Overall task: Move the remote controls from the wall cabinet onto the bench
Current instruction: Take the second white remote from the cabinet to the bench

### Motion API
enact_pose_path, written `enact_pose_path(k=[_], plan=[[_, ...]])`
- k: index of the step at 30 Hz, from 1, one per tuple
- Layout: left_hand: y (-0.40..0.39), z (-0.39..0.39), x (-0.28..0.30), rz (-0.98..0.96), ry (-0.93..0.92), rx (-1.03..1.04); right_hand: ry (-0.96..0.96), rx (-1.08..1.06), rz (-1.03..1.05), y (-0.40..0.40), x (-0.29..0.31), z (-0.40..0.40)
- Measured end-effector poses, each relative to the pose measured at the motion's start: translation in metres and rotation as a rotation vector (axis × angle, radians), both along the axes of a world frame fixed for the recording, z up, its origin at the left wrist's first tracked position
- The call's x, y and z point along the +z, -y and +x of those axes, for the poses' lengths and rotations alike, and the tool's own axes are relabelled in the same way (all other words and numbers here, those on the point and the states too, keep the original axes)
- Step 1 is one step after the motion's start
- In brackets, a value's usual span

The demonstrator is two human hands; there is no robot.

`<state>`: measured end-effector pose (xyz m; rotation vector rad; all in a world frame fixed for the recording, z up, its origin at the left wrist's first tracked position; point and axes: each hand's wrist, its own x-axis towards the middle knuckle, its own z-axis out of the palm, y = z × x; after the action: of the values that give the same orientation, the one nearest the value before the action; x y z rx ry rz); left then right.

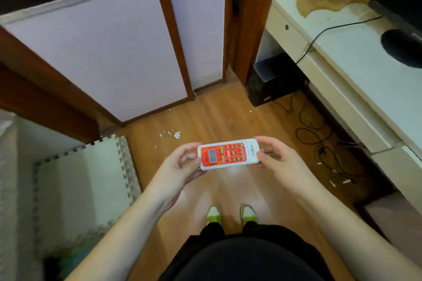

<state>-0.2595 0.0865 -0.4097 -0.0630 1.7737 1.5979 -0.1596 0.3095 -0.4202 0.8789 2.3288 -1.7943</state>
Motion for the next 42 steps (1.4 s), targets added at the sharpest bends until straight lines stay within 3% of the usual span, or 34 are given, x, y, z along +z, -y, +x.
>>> enact_pose_path(k=[13, 20, 28, 42], plan=[[-0.002, 0.062, 0.000, 0.008, -0.032, 0.404, 0.025, 0.447, -0.111, -0.028, -0.014, -0.045], [0.017, 0.103, 0.001, 0.020, -0.061, 0.586, 0.027, 0.624, -0.237, -0.005, 0.001, -0.061], [0.087, 0.156, -0.004, -0.052, -0.088, 0.822, 0.066, 0.879, -0.224, 0.087, -0.004, -0.061], [0.260, 0.284, -0.010, -0.019, -0.142, 1.219, 0.050, 1.276, -0.187, 0.323, -0.003, -0.011]])
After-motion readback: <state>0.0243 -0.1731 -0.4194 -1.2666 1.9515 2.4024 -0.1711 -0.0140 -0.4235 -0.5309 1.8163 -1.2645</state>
